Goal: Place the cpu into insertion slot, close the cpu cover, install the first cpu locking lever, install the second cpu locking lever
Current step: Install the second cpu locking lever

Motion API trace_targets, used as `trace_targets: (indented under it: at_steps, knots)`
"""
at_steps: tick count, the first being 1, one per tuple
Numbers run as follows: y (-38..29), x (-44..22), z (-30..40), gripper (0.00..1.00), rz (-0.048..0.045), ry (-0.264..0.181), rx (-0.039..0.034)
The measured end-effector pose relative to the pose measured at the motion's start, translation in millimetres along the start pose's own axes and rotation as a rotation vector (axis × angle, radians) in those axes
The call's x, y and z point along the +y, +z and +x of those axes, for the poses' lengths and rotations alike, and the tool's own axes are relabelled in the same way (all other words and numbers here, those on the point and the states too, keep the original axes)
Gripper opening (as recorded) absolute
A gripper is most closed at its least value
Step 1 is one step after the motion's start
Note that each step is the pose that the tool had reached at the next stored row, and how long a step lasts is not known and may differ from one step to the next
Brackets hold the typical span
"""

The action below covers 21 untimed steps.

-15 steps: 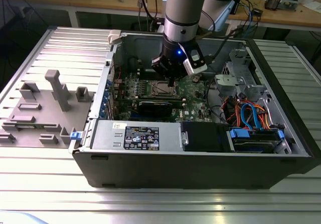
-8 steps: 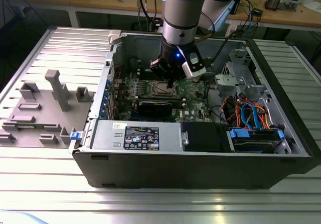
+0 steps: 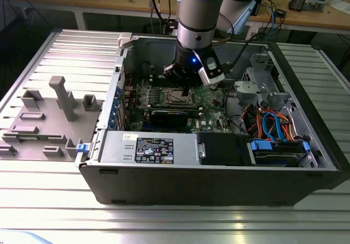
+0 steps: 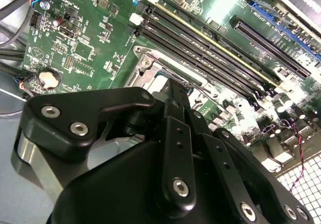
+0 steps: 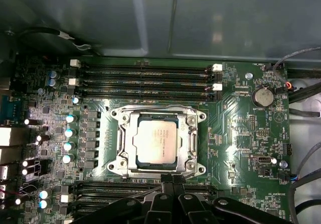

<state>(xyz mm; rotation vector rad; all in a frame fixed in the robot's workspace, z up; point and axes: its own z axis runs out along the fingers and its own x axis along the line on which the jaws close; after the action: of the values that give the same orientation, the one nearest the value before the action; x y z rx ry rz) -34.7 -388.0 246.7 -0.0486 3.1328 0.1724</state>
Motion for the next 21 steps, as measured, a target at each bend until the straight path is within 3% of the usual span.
trace_targets:
  at_steps: [9, 12, 15, 21]
  knots:
    - [0.2, -0.4, 0.2, 0.11, -0.0007, 0.000, 0.0001]
    - [0.3, -4.2, 0.3, 0.11, -0.0095, 0.000, 0.0024]
    - [0.1, -11.9, 0.5, 0.11, -0.0105, 0.000, 0.0027]
    - [2.0, -14.6, 4.6, 0.11, -0.0175, 0.001, 0.0111]
